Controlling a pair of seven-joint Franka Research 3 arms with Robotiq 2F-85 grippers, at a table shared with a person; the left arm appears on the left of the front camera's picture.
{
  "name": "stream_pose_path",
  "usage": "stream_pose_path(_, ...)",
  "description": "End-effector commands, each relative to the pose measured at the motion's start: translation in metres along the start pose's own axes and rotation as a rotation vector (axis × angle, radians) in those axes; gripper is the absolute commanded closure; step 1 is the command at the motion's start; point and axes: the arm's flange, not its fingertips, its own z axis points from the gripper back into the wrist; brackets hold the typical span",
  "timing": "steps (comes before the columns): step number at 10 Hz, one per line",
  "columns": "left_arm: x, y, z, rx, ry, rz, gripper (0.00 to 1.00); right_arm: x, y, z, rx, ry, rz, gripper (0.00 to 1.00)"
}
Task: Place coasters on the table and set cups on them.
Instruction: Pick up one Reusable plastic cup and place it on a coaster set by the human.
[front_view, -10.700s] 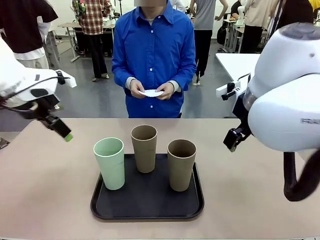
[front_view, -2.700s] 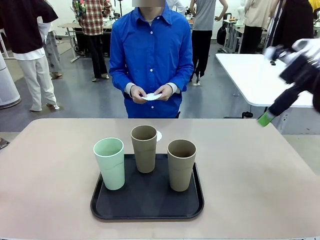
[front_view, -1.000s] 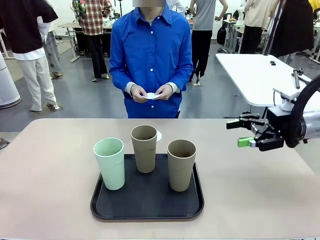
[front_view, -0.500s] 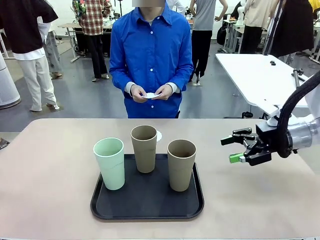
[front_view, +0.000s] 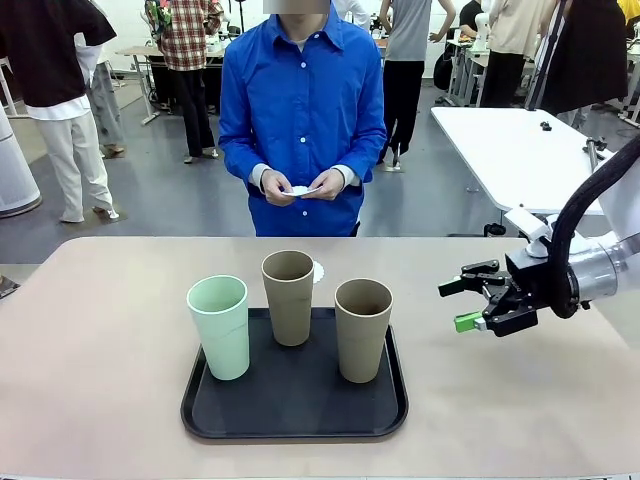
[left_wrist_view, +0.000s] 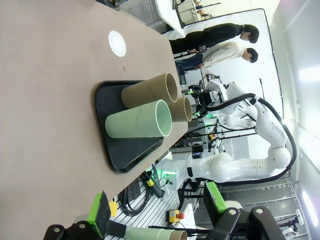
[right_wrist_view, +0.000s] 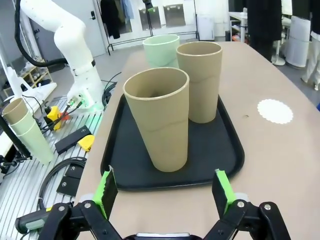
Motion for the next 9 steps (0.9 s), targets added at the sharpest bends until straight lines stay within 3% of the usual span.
stream_pose_path(1,0.000,0.000,0.002,-0.012,-0.009,-0.009,0.00,0.002,0.001,0.002,-0.003,-0.016,0.002,0.00)
stream_pose_path(2,0.000,0.000,0.002,-0.012,-0.009,-0.009,0.00,0.000,0.000,0.000,0.000,0.000,0.000,0.00)
stream_pose_path(4,0.000,0.000,0.002,-0.012,-0.009,-0.009,0.00,-0.011,-0.008,-0.008,0.038,-0.124,0.042,0.00)
stream_pose_path(6,0.000,0.000,0.002,-0.012,-0.009,-0.009,0.00,-0.015,-0.005,-0.012,0.043,-0.175,0.090,0.00)
stream_pose_path(9,0.000,0.000,0.002,-0.012,-0.009,-0.009,0.00,-0.025,-0.011,-0.037,0.046,-0.156,0.087,0.00)
